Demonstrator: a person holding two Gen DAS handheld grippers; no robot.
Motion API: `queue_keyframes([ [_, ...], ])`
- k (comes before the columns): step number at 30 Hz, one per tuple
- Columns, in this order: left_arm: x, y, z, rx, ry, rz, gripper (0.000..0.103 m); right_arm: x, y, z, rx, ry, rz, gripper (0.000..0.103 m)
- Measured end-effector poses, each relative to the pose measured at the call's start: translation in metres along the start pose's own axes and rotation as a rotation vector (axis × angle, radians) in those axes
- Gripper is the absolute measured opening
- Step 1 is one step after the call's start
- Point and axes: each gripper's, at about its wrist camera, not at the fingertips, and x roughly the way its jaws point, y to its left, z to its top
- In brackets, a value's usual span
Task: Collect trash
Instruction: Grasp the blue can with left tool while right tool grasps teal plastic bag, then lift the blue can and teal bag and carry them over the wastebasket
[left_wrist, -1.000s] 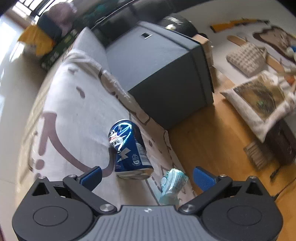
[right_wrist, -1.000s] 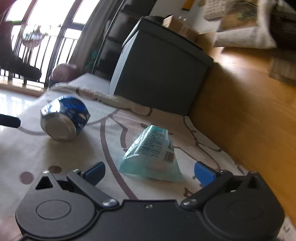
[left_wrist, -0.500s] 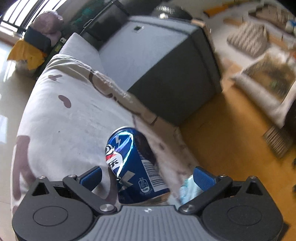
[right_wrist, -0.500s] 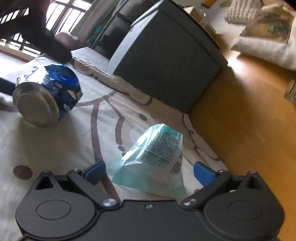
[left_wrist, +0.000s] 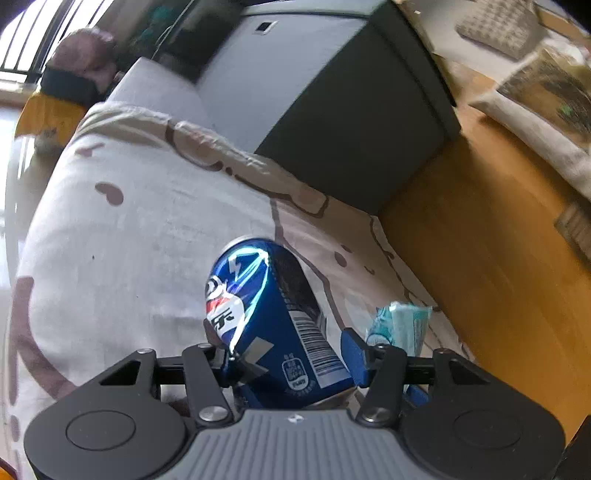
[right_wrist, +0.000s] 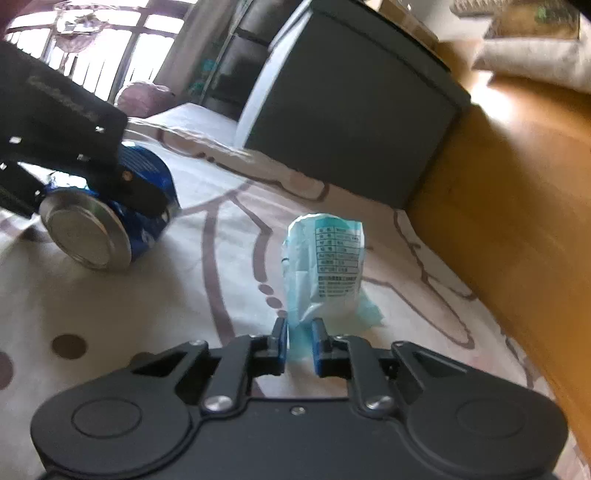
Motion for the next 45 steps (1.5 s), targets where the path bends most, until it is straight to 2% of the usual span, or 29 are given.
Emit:
queue_keyframes([
  [9, -0.033, -0.025, -0.008, 0.153, -0.012, 0.072, 0.048, -0.045, -0.007, -0.008, 0.056, -0.034, 0.061, 0.007],
  [17, -0.072, -0.048, -0.035, 0.291, 0.025, 0.117, 0.042, -0.116, -0.027, -0.030, 0.257, -0.027, 0.153, 0.006],
  [23, -0.105, -0.065, -0.065, 0.339, 0.043, 0.104, 0.037, -0.177, -0.037, -0.053, 0.386, -0.005, 0.230, 0.006],
  [32, -0.147, -0.087, -0.113, 0.360, 0.047, 0.030, 0.033, -0.257, -0.035, -0.095, 0.407, 0.039, 0.343, 0.008],
  [33, -0.150, -0.090, -0.119, 0.369, 0.051, 0.022, 0.033, -0.261, -0.035, -0.097, 0.413, 0.045, 0.355, 0.011],
  [35, -0.156, -0.095, -0.129, 0.387, 0.055, 0.010, 0.033, -0.269, -0.036, -0.101, 0.423, 0.060, 0.380, 0.029],
  [37, -0.161, -0.097, -0.137, 0.399, 0.057, -0.001, 0.033, -0.276, -0.039, -0.101, 0.439, 0.060, 0.390, 0.054],
  [40, -0.164, -0.097, -0.146, 0.400, 0.068, -0.016, 0.033, -0.280, -0.042, -0.099, 0.466, 0.049, 0.400, 0.069],
  [45, -0.169, -0.094, -0.150, 0.402, 0.069, -0.034, 0.032, -0.272, -0.035, -0.089, 0.423, 0.067, 0.420, 0.081],
])
